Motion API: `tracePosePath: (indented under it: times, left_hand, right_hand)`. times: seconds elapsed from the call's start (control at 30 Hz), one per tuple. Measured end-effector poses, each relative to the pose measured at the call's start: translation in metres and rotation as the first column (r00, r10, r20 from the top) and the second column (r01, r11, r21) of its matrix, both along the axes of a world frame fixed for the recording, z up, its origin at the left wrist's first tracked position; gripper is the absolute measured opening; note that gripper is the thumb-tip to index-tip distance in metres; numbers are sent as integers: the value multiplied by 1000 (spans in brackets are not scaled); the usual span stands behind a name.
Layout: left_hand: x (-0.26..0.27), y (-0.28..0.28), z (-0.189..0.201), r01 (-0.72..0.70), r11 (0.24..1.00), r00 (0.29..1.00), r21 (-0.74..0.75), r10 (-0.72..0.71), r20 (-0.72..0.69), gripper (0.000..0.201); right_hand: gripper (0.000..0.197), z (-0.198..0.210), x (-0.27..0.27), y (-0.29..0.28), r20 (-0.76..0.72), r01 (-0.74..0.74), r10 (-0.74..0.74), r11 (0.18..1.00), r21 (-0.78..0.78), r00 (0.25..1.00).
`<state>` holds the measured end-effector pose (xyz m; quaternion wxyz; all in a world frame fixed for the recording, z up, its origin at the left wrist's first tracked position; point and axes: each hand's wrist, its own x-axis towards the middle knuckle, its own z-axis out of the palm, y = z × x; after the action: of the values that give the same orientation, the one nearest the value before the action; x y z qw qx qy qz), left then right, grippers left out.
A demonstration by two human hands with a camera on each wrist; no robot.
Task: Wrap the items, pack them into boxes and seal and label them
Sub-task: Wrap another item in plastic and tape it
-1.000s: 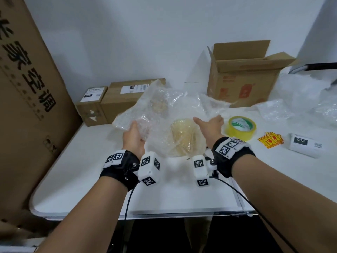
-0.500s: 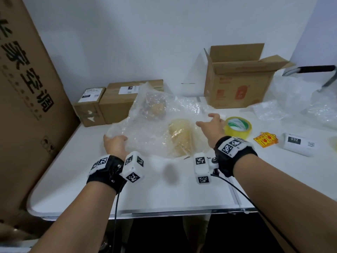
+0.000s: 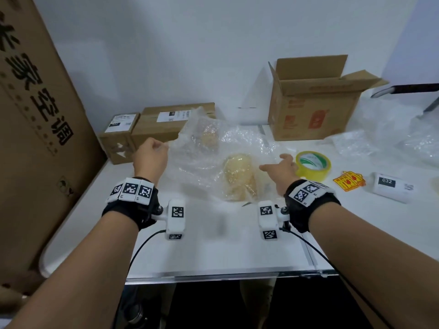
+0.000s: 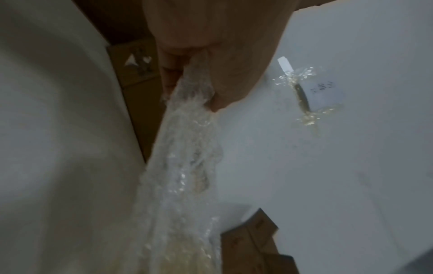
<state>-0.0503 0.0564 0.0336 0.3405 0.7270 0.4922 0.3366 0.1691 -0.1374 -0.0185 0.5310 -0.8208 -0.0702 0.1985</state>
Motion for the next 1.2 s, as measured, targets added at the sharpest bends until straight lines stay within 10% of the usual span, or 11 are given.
tracePosePath:
  times: [0.1,0.27,0.57,0.77,1.03,1.2]
  left_hand:
    - [18,-29,22,80,996,996,49,-81,25,18]
    - [63,-94,43,379,921,918,87,-386,88,14]
    - [93,-134,-22,817,526,492,-236,-849,-191,57]
    - [99,-131,-48,927,335,107,-171,-672,-733,55]
    - [93,-112,-63,968,231,88,-93,-667,-740,51]
    - [94,-112,-53,957,188,-12,-222,-738,-674,43]
  right_hand:
    - [74,1,1,-4,-207,13,-1,998,58,978]
    - [8,7,-3,-6,-353,-25,121,964,265,928]
    - [47,23,3,-25,-505,-114,334,902,417,796]
    - [55,22,-2,-23,-519,-184,285,954,237,806]
    - [110,21,-1,-15,-509,-156,283,948,277,813]
    - [83,18,13,-9,-348,-114,190,968,225,918]
